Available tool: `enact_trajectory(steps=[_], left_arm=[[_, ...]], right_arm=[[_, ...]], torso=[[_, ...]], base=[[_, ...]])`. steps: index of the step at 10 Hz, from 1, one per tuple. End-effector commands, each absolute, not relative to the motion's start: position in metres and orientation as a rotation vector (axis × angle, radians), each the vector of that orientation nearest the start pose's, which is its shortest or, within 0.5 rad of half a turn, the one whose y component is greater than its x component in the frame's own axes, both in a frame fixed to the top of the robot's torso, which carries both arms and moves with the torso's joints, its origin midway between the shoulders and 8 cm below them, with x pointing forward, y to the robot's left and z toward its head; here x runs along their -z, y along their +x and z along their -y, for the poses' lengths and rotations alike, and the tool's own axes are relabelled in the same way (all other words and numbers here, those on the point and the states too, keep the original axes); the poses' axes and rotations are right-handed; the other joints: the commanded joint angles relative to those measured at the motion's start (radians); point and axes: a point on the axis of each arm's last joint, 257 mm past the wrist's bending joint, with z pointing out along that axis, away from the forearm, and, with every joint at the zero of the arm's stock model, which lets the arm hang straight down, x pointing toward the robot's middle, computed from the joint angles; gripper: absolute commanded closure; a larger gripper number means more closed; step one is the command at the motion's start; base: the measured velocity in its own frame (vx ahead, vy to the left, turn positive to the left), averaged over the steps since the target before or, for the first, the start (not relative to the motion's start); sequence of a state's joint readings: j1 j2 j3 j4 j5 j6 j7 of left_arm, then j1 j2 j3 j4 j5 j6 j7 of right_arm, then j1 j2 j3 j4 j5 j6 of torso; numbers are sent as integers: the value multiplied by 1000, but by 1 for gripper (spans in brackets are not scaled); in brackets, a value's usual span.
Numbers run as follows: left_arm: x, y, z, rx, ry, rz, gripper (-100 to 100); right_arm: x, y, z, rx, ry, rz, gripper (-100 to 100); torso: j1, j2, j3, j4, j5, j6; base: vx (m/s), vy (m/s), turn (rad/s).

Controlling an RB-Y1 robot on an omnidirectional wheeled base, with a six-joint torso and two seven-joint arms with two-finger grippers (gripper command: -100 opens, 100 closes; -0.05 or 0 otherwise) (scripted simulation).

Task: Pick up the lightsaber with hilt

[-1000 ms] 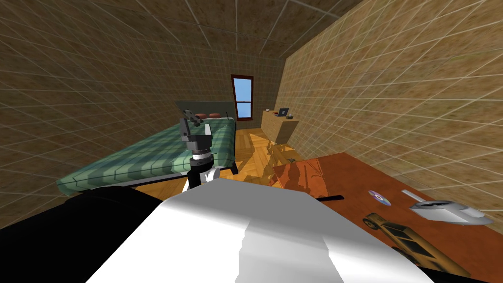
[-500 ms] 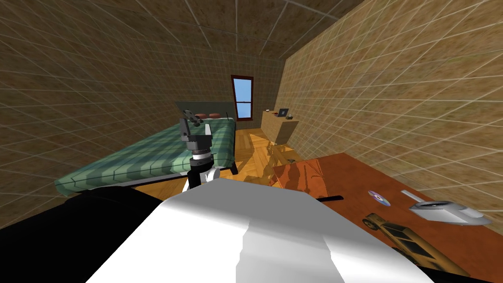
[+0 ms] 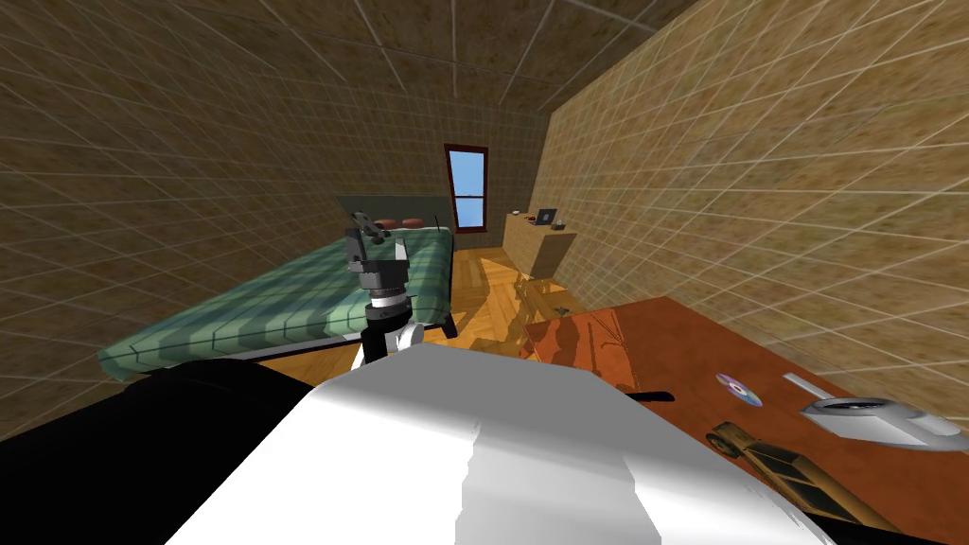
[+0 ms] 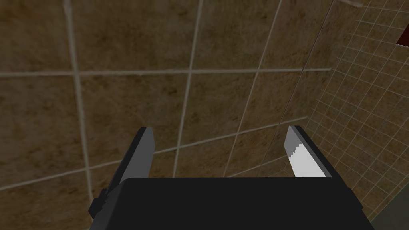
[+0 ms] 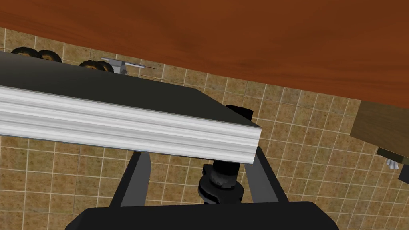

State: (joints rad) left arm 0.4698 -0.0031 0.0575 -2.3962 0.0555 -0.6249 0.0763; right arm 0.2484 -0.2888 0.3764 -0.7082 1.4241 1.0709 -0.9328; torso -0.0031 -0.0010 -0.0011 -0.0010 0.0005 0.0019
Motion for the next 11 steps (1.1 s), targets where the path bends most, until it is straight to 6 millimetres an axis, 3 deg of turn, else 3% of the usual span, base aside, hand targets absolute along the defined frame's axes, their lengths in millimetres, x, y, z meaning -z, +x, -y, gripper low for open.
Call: enact_trajectory(steps=[1, 4, 5, 6, 10, 11], left_arm=[[-104, 288, -288, 1417, -481, -375, 0], [-104, 288, -288, 1417, -481, -375, 0], [-104, 288, -288, 1417, -481, -375, 0], [-104, 288, -288, 1417, -481, -375, 0], [-104, 288, -288, 1417, -481, -375, 0], [-104, 288, -288, 1417, -481, -375, 0]], right_arm=[[516, 136, 529, 910, 909, -1799, 100], [515, 140, 527, 901, 909, -1794, 100], [515, 140, 527, 901, 909, -1794, 0], [514, 138, 526, 914, 910, -1800, 100], [513, 148, 522, 910, 910, -1798, 100], [513, 149, 521, 909, 908, -1799, 0]], torso=[[0, 0, 0, 0, 0, 0], [-5, 2, 0, -2, -2, 3], [-6, 2, 0, -2, -2, 3], [-6, 2, 0, -2, -2, 3], [-2, 9, 3, -3, -2, 6], [-3, 9, 3, -3, -2, 7]], base=[[11, 4, 28], [2, 2, 1], [0, 0, 0], [-51, 11, -28], [-58, 24, -1], [0, 0, 0]])
